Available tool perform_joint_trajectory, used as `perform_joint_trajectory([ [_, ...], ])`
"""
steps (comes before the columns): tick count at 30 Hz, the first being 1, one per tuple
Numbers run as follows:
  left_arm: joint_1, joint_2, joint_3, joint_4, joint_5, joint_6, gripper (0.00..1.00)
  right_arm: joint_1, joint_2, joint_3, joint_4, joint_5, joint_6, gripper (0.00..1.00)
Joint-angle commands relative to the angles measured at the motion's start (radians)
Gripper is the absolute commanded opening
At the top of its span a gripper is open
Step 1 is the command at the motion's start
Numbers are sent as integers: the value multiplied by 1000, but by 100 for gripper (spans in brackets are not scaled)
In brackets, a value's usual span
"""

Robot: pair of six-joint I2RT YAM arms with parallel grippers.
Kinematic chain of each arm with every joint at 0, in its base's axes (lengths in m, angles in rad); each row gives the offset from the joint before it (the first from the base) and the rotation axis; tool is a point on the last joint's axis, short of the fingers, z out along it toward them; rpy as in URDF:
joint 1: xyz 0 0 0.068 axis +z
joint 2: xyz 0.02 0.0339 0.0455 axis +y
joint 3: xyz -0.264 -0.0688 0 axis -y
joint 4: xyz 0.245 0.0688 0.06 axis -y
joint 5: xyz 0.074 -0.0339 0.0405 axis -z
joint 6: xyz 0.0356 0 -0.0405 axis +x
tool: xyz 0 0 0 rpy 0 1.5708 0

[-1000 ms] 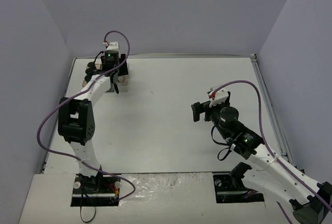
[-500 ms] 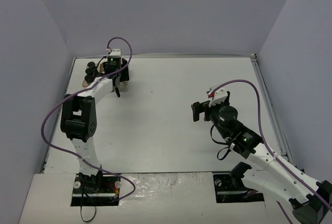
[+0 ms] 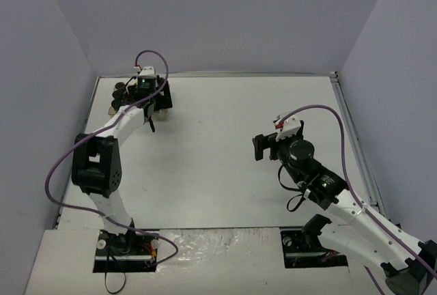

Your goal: Organize the condiment bottles

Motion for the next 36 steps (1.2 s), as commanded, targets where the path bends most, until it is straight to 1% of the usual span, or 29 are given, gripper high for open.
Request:
perform_joint_trajectory([
  [1,-39,-260,32,-79,22,-53,97,-5,-32,113,13,48,22,100],
  [3,-60,-321,40,-173,25,-49,97,-5,-44,139,-17,65,30,100],
  [5,-72,-427,29,-268,26,-43,97,-5,-52,183,-46,100,43,100],
  [7,-73,-529,-4,-305,25,-30,97,-5,-56,219,-85,125,55,100],
  [11,-71,-748,-98,-353,9,29,97,-5,-63,282,-135,164,62,100],
  [14,-71,-898,-172,-386,-21,73,97,-5,-83,309,-141,214,64,100],
  [15,-70,-928,-208,-390,-30,79,97,-5,-88,313,-142,225,56,100],
  [18,-69,-1111,-323,-395,-59,87,97,-5,-111,313,-141,253,8,100],
  [21,-69,-1233,-435,-377,-74,93,97,-5,-120,302,-141,288,-15,100],
  [25,-69,-1362,-547,-363,-97,93,97,-5,-124,275,-141,309,-20,100],
  [27,-68,-1393,-567,-369,-103,87,97,-5,-126,264,-141,314,-20,100],
  [31,-70,-1418,-589,-396,-117,81,97,-5,-139,245,-141,316,-16,100],
  [36,-67,-1407,-604,-354,-101,109,97,-5,-155,238,-141,325,-20,100],
])
